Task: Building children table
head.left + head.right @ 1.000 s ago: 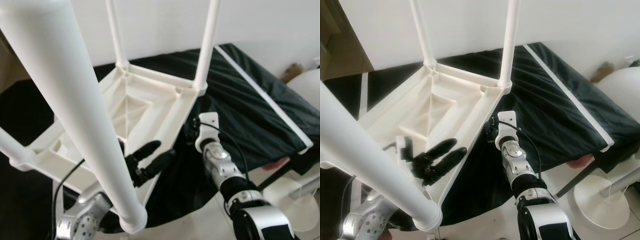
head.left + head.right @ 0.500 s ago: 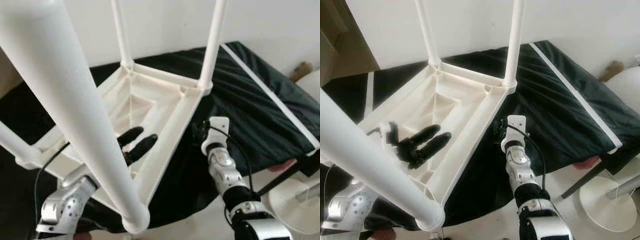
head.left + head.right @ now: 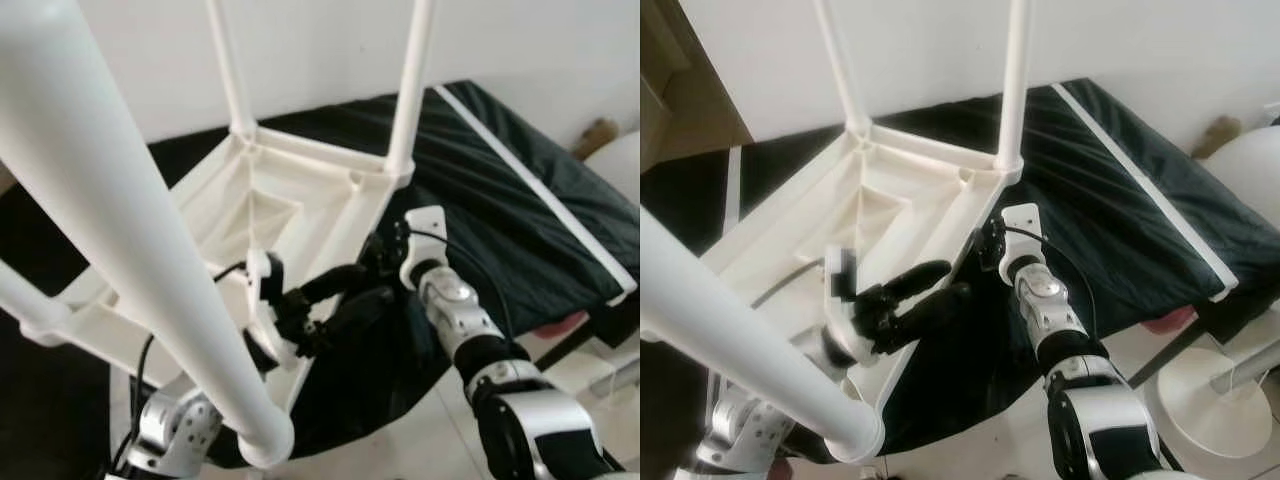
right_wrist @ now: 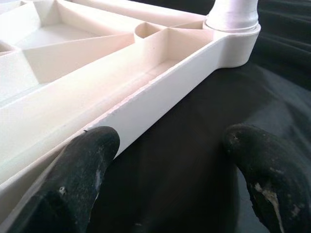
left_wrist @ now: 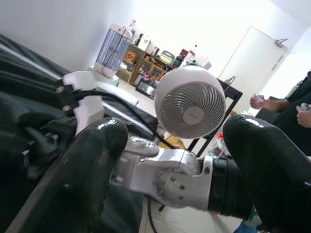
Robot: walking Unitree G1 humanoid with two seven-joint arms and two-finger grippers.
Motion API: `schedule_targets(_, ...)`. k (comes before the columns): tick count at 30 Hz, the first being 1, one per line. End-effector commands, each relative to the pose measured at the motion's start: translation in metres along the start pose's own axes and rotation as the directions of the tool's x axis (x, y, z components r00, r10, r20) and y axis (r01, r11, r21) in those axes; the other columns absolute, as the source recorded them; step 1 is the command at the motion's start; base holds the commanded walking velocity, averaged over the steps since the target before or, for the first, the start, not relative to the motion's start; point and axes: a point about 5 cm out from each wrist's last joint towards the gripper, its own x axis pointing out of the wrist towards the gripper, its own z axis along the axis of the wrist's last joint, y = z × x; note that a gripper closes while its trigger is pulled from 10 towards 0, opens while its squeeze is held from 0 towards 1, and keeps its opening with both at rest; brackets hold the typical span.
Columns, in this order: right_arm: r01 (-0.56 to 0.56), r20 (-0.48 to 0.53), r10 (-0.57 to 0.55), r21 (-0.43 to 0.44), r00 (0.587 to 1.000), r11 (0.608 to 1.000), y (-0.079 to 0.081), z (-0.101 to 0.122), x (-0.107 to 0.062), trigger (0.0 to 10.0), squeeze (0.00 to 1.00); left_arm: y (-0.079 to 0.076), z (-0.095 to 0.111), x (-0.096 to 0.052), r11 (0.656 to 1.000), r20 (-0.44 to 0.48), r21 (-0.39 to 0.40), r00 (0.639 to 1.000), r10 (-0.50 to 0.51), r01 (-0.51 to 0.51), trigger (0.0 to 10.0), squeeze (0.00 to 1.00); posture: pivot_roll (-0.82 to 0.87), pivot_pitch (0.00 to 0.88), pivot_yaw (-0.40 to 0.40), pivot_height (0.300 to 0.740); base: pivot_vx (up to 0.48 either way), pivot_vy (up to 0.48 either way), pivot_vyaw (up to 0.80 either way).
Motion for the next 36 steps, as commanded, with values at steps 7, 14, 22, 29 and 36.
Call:
schedule_targets(7,-0.139,-0.026,0.138,-0.011,0.990,0.990,0.028,0.004,0.010,10.0,0.00,-0.011,-0.003,0.015,0.994,0.006,-0.023,0.995,-0.104,0.104,10.0,0.00,0.03,0.083,0.051,0.740,0.000,0.000,0.00)
schedule_targets(14,-0.056,0.028,0.055,0.013,0.998,0.998,0.014,0.010,0.010,10.0,0.00,0.000,0.000,0.008,0.999,-0.015,0.030,0.999,-0.039,0.040,10.0,0.00,0.05,0.079,0.041,0.740,0.000,0.000,0.00)
schedule_targets(22,-0.045,0.137,0.043,0.016,0.990,0.999,-0.010,0.018,-0.003,10.0,0.00,0.034,0.021,-0.034,0.971,-0.138,0.222,0.983,0.122,-0.089,10.0,0.00,0.06,0.078,0.034,0.740,0.000,0.000,0.00)
schedule_targets(29,-0.161,0.191,0.162,-0.022,0.968,0.987,-0.034,0.021,-0.030,10.0,0.00,0.029,0.038,-0.084,0.940,-0.375,0.339,0.923,0.089,0.047,10.0,0.00,0.05,0.078,0.045,0.740,0.000,0.000,0.00)
schedule_targets(36,-0.180,0.195,0.186,-0.051,0.963,0.982,-0.040,0.024,-0.042,10.0,0.00,0.023,0.040,-0.108,0.909,-0.516,0.394,0.851,0.098,0.134,10.0,0.00,0.06,0.078,0.033,0.740,0.000,0.000,0.00)
